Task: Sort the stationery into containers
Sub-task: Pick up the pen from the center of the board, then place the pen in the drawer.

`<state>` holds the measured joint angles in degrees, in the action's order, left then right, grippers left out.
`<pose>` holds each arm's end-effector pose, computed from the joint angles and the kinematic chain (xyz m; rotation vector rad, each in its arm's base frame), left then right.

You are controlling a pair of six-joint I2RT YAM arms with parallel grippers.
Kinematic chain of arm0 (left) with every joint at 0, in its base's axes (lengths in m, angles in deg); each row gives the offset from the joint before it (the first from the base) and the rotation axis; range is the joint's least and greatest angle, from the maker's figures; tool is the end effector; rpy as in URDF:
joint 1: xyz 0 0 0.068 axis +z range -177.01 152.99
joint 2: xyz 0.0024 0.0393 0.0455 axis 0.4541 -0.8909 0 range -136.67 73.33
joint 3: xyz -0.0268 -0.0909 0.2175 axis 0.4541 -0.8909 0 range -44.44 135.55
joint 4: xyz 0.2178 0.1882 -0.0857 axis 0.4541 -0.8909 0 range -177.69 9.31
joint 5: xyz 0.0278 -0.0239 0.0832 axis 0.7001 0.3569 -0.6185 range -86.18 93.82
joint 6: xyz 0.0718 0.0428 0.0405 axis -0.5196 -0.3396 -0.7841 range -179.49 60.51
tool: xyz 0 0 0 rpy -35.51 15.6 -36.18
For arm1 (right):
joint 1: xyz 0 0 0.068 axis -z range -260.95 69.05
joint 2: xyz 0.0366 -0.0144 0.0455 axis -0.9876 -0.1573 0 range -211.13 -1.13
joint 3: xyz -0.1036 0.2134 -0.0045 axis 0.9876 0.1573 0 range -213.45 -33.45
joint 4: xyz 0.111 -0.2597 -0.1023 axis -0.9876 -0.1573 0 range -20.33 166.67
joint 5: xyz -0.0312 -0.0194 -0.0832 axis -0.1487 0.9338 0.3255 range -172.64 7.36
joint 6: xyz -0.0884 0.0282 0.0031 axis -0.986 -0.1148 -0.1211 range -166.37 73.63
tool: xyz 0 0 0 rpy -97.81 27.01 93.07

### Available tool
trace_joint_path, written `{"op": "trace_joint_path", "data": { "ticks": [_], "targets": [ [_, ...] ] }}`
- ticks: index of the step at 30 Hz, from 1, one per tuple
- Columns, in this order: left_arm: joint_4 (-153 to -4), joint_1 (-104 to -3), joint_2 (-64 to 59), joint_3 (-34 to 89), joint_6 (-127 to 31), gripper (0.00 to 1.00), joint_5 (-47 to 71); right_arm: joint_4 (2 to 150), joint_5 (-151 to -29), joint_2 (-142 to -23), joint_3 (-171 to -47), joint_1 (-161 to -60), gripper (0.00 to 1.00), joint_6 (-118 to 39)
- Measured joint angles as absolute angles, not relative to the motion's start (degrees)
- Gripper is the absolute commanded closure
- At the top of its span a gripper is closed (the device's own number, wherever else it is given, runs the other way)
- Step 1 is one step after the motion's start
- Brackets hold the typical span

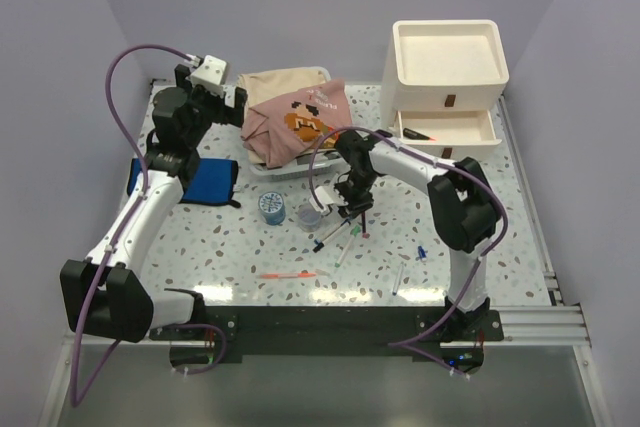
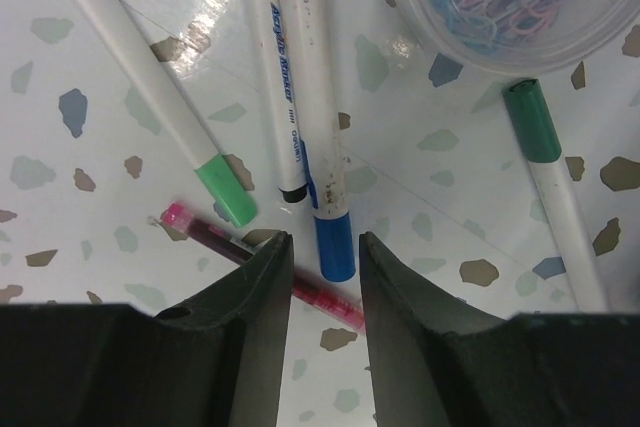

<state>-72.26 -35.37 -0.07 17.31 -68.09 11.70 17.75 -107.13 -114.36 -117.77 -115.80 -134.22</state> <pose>0.3980 -0.0702 0.3233 0.3441 1.5909 -0.1086 0.3042 0.2540 0.0864 -2.5240 1.3656 0.5330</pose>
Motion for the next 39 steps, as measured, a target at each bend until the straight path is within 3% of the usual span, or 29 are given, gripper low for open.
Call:
{"op": "trace_joint_path", "data": {
  "ticks": [7,11,12,13,24,30,39],
  "targets": [
    [-72.37,-35.3,-0.09,17.31,-68.09,0.0,11.7,22.01,-105.05,-116.21,-115.89,-115.85,0.67,-134.46],
    [-72.37,-35.3,-0.2,17.31,-68.09,0.0,11.7,23.85,-104.6,-116.1,-114.81,-115.93,0.87,-134.42],
    [-72.37,-35.3,-0.29,17.31,-68.09,0.0,11.7,24.07,-104.6,-115.99,-114.64,-115.93,0.99,-134.49],
    [-72.35,-35.3,-0.42,17.31,-68.09,0.0,11.7,24.48,-104.6,-115.69,-114.27,-115.93,1.0,-134.31],
    [-71.52,-35.3,-1.34,17.33,-68.26,0.0,11.7,20.55,-101.8,-111.12,-117.61,-112.44,1.0,-132.69],
    [-69.96,-35.3,-1.34,17.33,-68.29,0.0,11.72,16.73,-96.68,-102.38,-127.16,-103.26,1.0,-135.21],
    [-67.8,-35.3,-1.34,17.33,-67.57,0.0,12.88,16.46,-91.92,-102.38,-138.75,-88.81,1.0,-134.42]
  ]
}}
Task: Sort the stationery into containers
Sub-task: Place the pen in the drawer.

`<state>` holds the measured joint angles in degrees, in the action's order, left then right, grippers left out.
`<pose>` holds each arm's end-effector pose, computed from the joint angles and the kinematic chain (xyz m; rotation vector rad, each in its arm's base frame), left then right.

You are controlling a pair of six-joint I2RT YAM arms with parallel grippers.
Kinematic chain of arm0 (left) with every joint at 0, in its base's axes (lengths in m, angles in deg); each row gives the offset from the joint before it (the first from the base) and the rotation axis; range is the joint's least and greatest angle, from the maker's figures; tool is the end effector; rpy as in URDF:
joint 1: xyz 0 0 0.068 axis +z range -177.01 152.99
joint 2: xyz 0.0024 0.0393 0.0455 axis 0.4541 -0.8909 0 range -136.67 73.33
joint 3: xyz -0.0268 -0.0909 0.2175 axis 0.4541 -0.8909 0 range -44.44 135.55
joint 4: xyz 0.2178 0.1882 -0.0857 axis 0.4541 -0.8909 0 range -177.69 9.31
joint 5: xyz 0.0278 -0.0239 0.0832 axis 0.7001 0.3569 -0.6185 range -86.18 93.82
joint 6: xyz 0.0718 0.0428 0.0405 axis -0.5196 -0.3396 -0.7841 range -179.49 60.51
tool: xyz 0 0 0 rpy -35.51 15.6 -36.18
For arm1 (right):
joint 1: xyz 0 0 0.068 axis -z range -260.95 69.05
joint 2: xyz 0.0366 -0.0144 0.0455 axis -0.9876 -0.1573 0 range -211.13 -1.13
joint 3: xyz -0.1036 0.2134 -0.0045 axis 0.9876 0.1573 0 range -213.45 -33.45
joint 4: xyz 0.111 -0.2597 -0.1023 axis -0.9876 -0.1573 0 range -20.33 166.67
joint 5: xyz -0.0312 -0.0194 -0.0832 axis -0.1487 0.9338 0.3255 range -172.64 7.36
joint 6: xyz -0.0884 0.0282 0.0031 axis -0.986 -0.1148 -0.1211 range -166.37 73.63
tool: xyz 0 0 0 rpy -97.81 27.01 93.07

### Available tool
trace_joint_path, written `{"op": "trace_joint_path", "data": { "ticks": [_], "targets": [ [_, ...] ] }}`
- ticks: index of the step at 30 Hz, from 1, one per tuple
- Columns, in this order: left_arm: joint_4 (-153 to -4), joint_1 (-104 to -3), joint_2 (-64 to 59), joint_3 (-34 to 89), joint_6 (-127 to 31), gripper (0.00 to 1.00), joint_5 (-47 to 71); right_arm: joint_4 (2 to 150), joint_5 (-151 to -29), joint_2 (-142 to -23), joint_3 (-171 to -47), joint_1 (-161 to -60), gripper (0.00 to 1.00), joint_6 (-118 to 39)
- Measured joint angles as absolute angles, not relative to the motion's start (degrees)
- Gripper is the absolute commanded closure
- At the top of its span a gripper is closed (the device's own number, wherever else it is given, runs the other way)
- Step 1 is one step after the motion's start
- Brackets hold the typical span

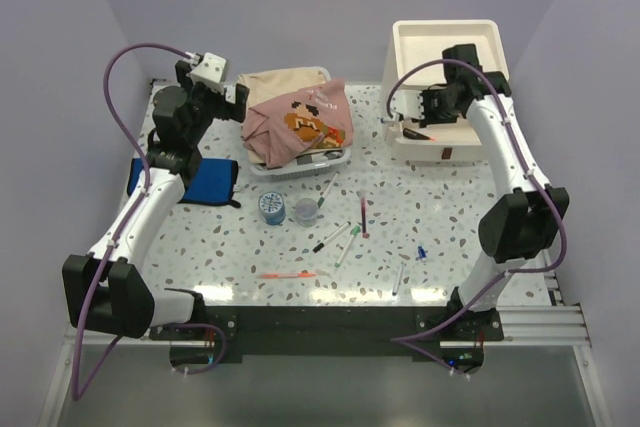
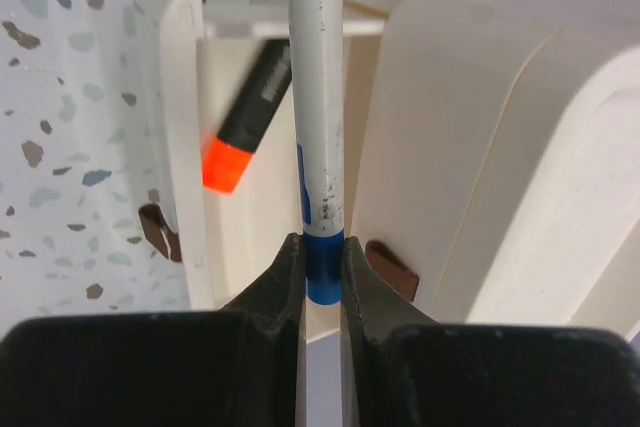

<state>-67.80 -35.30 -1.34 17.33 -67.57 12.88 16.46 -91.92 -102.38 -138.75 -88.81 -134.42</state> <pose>0.4026 -0.0721 0.3271 0.3461 1.5339 -0.1271 0.4268 0.0725 0.2863 -1.9491 1.6725 -0.3437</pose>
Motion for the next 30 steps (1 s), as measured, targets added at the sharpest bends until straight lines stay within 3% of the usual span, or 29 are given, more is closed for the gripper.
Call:
{"op": "trace_joint_path", "data": {
  "ticks": [14,17,18,22,30],
  "targets": [
    [-67.74,-35.28,-1.34,17.33,-66.06,0.0,14.43,21.88,-86.13,-106.95,-136.58,-81.82,0.99,-132.74],
    [-67.67,-35.28,-1.34,17.33,-66.01,0.0,14.69,22.71,-85.47,-106.95,-135.01,-80.48,0.75,-132.45],
    [-67.63,-35.26,-1.34,17.33,-65.99,0.0,14.74,22.98,-85.23,-106.95,-134.49,-80.18,0.63,-132.21],
    [-67.34,-35.26,-1.34,17.33,-65.88,0.0,15.02,24.97,-85.47,-106.6,-131.36,-79.3,0.46,-129.83],
    [-66.62,-35.26,-1.34,17.31,-65.05,0.0,15.59,23.92,-95.04,-97.9,-129.98,-79.67,0.47,-123.69]
  ]
}}
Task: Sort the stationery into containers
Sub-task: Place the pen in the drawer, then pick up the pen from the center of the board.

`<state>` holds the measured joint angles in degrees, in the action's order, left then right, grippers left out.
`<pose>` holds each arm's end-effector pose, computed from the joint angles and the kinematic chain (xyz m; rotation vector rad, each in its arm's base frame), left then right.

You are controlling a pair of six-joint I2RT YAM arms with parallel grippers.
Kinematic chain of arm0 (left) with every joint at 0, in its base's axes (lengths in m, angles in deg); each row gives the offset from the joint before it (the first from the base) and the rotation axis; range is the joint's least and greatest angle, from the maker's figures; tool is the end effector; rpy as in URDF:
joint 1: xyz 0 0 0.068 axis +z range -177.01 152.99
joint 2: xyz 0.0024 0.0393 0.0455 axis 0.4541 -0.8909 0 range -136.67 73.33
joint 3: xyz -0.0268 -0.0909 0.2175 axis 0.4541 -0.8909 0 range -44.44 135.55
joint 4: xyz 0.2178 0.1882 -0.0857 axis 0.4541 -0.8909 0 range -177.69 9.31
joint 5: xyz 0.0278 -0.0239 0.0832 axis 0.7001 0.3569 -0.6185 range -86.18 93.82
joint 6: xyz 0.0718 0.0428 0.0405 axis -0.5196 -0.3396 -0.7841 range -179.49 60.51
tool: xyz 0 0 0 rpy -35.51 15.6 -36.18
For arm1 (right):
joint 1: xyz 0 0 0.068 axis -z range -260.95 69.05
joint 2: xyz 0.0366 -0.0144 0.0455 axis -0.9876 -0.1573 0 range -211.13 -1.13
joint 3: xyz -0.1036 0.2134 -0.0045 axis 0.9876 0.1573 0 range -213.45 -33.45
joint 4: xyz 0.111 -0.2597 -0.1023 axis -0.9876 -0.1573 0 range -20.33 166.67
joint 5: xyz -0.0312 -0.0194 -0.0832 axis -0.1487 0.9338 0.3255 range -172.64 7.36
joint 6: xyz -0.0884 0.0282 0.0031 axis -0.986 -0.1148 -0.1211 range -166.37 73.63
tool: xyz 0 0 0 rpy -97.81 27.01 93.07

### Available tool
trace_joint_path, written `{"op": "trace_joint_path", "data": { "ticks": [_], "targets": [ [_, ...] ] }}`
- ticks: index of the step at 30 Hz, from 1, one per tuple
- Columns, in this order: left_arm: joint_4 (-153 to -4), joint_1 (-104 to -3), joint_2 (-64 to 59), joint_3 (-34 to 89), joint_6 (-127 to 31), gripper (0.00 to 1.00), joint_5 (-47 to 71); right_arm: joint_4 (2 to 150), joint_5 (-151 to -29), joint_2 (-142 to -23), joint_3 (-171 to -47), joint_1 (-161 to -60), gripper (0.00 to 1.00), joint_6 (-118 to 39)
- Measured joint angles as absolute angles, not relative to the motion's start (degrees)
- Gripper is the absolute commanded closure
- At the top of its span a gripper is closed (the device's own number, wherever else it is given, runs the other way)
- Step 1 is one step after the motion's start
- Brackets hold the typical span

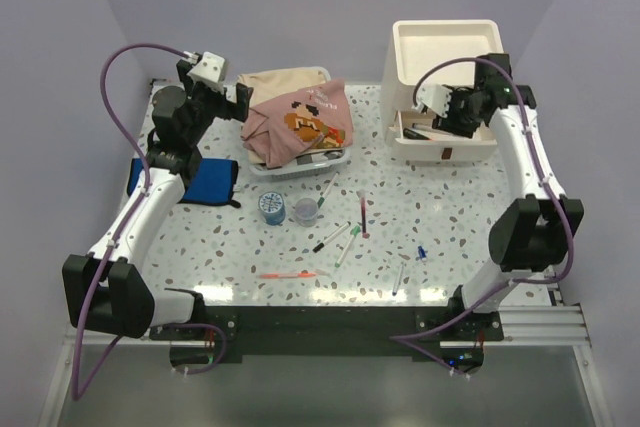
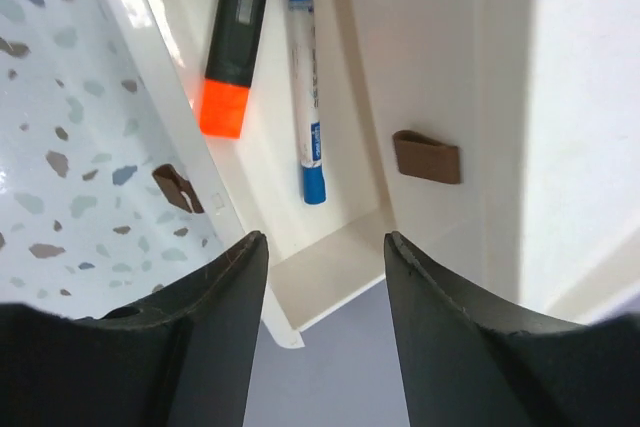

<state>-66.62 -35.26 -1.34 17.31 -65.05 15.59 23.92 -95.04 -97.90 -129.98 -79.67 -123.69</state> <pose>0.4013 -0.0755 0.3301 0.3473 1.5153 -0.1963 0.4272 0.0084 0.2736 -1.6058 1.9070 -0.3188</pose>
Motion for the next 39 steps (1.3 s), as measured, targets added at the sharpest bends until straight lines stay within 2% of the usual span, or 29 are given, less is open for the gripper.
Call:
{"op": "trace_joint_path", "data": {
  "ticks": [4,8,12,17,29,39],
  "targets": [
    [-66.62,-35.28,-1.34,17.33,-64.77,0.0,15.61,22.93,-100.86,-90.01,-129.37,-83.89,0.49,-121.59],
    [-66.6,-35.26,-1.34,17.33,-64.59,0.0,15.63,20.88,-105.67,-86.03,-125.2,-94.47,0.56,-122.16],
    [-66.62,-35.26,-1.34,17.31,-64.59,0.0,15.61,18.78,-107.26,-87.84,-117.46,-104.13,0.58,-124.74],
    [-67.1,-35.26,-1.34,17.27,-64.64,0.0,15.57,16.86,-107.7,-95.58,-113.26,-111.93,0.6,-129.5],
    [-69.68,-35.26,1.66,14.12,-65.16,0.0,14.89,17.49,-109.27,-104.54,-108.48,-122.69,0.66,-142.81],
    [-69.66,-34.84,3.32,11.83,-67.22,0.0,13.56,19.48,-108.07,-105.07,-102.44,-123.89,0.69,-147.64]
  ]
}}
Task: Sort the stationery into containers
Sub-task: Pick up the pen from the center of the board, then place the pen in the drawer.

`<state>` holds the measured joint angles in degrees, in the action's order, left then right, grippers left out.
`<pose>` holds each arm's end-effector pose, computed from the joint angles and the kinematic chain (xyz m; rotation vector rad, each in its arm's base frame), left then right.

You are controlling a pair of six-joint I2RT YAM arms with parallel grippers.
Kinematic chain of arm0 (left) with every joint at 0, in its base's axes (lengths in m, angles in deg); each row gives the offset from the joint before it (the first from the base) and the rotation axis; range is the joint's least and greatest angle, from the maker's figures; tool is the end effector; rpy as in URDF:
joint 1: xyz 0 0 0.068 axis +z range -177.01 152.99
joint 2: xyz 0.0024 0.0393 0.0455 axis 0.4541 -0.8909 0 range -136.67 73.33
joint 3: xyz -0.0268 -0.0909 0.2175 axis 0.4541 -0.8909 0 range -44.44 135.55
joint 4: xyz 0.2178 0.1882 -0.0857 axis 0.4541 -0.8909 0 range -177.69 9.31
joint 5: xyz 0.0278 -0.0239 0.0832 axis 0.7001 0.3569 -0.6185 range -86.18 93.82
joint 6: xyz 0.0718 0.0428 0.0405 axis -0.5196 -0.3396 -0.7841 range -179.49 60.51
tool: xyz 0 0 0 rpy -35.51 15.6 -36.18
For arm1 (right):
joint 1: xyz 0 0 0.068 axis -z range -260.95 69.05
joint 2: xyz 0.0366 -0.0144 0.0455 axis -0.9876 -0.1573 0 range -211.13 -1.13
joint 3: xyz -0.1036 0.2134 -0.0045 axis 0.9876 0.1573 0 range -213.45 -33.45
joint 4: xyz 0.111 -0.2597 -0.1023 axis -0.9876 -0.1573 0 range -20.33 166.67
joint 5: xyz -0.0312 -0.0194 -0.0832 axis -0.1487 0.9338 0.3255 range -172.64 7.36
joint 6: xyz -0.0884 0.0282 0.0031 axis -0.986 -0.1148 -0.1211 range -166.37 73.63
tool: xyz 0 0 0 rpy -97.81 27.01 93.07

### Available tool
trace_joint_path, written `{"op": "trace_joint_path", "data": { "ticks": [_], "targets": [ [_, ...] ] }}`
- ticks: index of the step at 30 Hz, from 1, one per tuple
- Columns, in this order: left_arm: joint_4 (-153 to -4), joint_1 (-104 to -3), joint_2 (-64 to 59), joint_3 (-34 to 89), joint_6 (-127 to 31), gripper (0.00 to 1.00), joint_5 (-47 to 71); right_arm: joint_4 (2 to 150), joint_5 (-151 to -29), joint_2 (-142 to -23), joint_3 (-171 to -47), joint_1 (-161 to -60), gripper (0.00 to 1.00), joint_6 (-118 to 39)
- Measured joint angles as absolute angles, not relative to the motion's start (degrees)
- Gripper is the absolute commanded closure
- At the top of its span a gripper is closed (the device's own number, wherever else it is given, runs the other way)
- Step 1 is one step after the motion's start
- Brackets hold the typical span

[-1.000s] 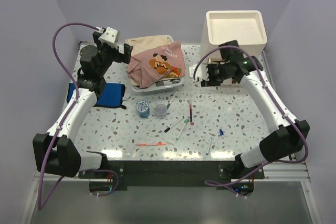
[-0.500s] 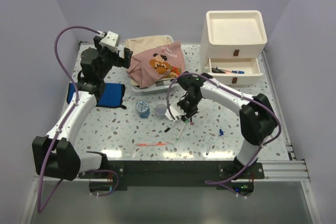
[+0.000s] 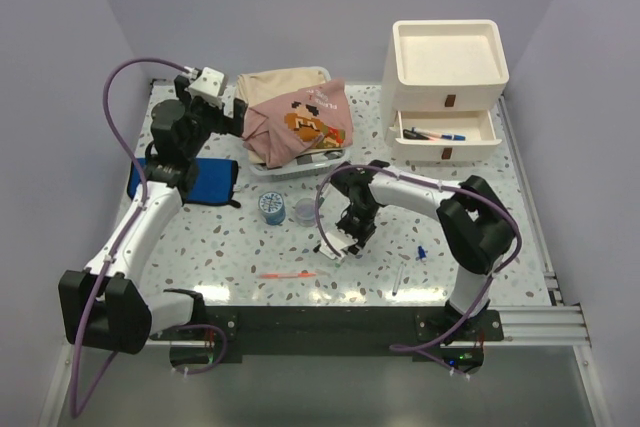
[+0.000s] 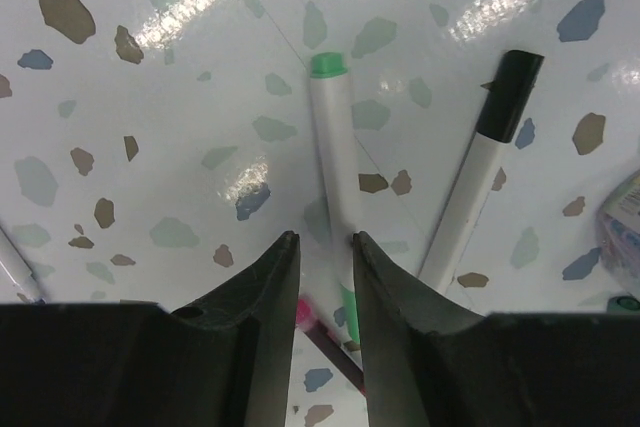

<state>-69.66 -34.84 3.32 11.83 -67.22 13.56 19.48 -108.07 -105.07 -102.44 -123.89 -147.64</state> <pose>0.3851 -0.0673 0.3098 0.3484 1.5813 -0.1388 0.2231 0.2566 0.0697 -2.7538 0.9021 0.5972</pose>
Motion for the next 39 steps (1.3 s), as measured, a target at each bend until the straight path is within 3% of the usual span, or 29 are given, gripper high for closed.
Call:
{"op": "trace_joint_path", "data": {
  "ticks": [7,12,22,32,39],
  "targets": [
    [-69.64,-34.52,3.32,10.93,-67.19,0.0,13.42,23.48,-106.15,-105.85,-99.86,-124.85,0.73,-146.64],
    [-69.55,-34.52,3.25,10.91,-66.98,0.0,13.47,24.38,-105.05,-105.98,-99.89,-125.57,1.0,-145.24],
    [-69.24,-34.52,2.2,10.95,-66.67,0.0,13.62,21.38,-101.93,-104.06,-101.57,-125.25,1.0,-140.96],
    [-67.47,-34.52,-1.78,16.04,-67.22,0.0,14.21,19.76,-93.54,-99.51,-127.99,-111.87,1.0,-130.7],
    [-66.99,-34.52,-5.12,22.64,-67.22,0.0,15.37,22.91,-87.42,-105.68,-136.47,-101.68,1.0,-123.78]
  ]
}}
